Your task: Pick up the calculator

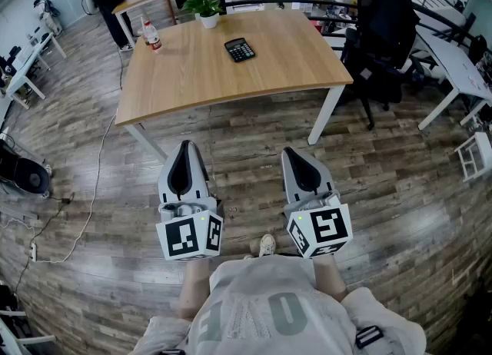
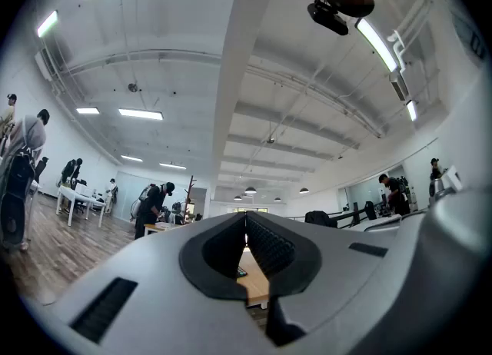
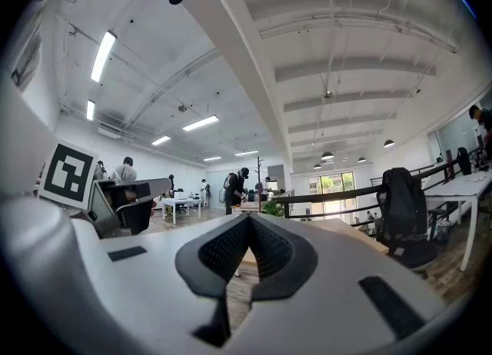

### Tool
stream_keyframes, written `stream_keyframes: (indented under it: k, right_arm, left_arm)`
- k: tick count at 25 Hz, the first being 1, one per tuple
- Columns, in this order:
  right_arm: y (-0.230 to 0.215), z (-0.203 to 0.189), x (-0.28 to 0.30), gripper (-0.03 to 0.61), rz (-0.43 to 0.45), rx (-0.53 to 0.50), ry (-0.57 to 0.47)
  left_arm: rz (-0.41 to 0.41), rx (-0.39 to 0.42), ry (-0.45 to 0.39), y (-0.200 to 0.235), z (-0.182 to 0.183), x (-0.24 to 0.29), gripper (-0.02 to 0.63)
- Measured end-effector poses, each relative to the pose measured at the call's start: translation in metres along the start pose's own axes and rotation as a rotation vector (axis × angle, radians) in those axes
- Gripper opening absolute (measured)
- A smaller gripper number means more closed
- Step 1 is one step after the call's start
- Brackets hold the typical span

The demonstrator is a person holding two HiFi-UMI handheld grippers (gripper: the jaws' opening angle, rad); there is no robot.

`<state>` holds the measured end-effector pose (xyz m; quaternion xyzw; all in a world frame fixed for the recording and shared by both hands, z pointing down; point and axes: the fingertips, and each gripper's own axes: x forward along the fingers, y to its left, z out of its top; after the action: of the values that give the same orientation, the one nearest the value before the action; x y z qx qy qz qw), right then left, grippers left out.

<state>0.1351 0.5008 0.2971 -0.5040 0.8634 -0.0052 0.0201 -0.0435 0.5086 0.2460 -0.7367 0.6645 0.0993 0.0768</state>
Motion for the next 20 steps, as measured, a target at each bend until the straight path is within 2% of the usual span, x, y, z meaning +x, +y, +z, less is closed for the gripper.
stream_keyframes:
  k: [6, 11, 20]
  right_arm:
    - [-0.003, 0.005, 0.013, 0.018, 0.009, -0.021, -0.013]
    - [-0.013, 0.005, 0.022, 0.018, -0.003, -0.024, -0.012]
    - [-0.034, -0.001, 0.038, 0.018, 0.005, 0.024, -0.025]
  left_arm:
    - [-0.017, 0.027, -0.006, -0.005, -0.002, 0.014, 0.009]
    - [0.004, 0.022, -0.003, 0.002, -0.005, 0.023, 0.009]
    - [0.028, 0.027, 0.023, 0.007, -0.02, 0.042, 0.009]
